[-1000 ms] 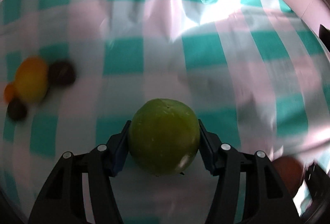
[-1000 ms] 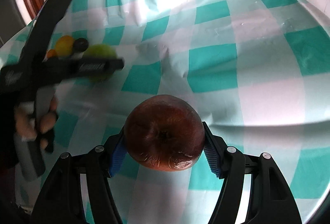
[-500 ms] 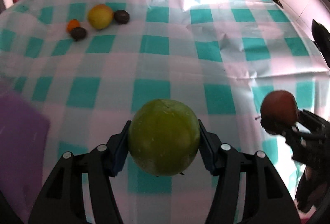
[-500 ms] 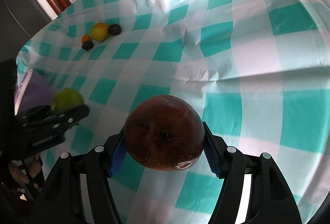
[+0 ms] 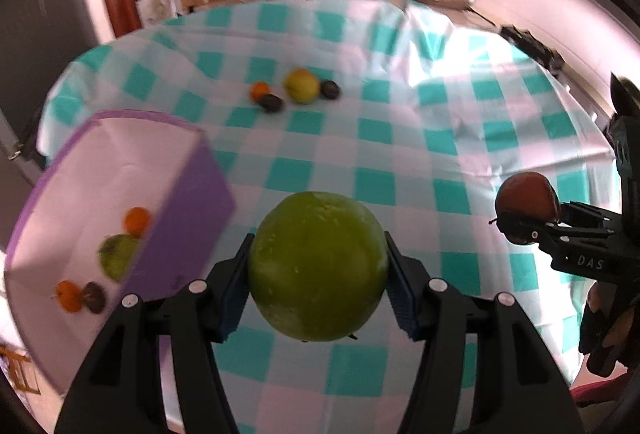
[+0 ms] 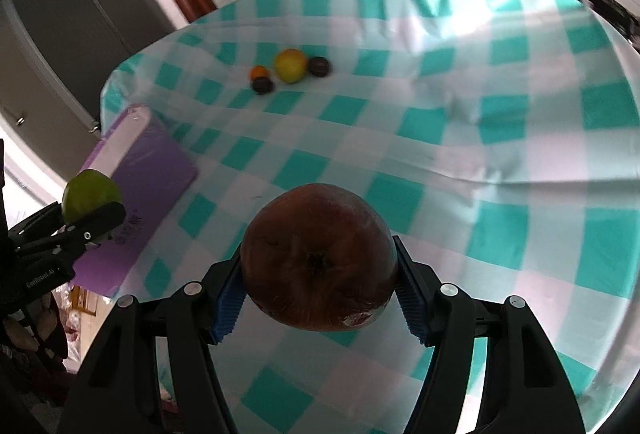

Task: Organize fruits
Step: 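Carry the green apple and red apple over the white box with both tools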

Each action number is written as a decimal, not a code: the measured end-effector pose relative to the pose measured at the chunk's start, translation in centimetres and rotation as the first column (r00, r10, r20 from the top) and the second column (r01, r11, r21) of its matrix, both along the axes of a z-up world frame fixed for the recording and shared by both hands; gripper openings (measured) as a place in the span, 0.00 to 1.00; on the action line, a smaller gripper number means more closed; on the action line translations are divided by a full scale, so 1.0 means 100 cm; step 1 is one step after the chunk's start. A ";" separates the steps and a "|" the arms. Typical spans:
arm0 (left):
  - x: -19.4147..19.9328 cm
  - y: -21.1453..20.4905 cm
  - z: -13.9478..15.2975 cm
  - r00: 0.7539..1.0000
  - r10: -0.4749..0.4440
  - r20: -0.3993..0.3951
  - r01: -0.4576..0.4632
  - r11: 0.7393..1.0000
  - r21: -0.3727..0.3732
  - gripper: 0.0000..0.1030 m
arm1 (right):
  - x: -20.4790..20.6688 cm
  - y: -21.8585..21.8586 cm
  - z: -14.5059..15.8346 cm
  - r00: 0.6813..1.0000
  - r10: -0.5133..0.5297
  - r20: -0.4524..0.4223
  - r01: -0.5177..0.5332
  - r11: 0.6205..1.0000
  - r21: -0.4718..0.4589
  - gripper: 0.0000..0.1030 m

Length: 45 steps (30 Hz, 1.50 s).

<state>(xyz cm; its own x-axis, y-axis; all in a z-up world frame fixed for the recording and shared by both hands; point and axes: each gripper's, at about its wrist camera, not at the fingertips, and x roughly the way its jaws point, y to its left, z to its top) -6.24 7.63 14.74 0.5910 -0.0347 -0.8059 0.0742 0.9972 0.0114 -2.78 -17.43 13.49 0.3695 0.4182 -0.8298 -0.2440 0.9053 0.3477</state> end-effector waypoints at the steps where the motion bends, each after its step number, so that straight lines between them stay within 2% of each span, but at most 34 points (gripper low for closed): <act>1: -0.003 0.006 0.003 1.000 0.009 0.007 -0.009 1.000 0.001 0.58 | 0.001 0.005 0.002 1.000 0.009 0.007 -0.009 1.000 0.002 0.63; 10: -0.021 0.068 0.024 0.996 0.061 0.067 -0.061 0.998 0.005 0.58 | 0.010 0.060 0.025 0.996 0.062 0.063 -0.062 0.998 0.008 0.63; 20: -0.031 0.165 0.043 0.993 0.053 0.108 -0.054 0.998 0.007 0.58 | 0.028 0.139 0.027 0.999 -0.028 0.018 0.027 0.998 0.060 0.63; 25: -0.024 0.215 0.039 0.992 0.075 0.100 -0.074 0.997 -0.020 0.58 | 0.036 0.190 0.043 0.998 -0.022 0.058 0.018 0.998 0.060 0.63; 30: -0.010 0.269 0.023 0.993 0.105 0.045 -0.102 0.993 -0.058 0.58 | 0.046 0.241 0.059 0.995 0.018 0.098 -0.022 0.999 0.046 0.63; 34: 0.002 0.299 -0.001 0.994 0.102 -0.036 -0.104 0.992 -0.072 0.58 | 0.055 0.285 0.064 0.992 0.057 0.110 -0.060 0.998 0.021 0.63; 40: 0.007 0.319 -0.029 0.987 0.073 -0.144 -0.082 0.995 -0.064 0.58 | 0.075 0.368 0.050 0.985 0.169 0.027 -0.166 0.982 -0.090 0.63; 45: 0.009 0.303 -0.049 0.971 -0.058 -0.232 0.036 0.994 -0.100 0.58 | 0.095 0.432 0.016 0.950 0.301 -0.079 -0.311 0.934 -0.177 0.63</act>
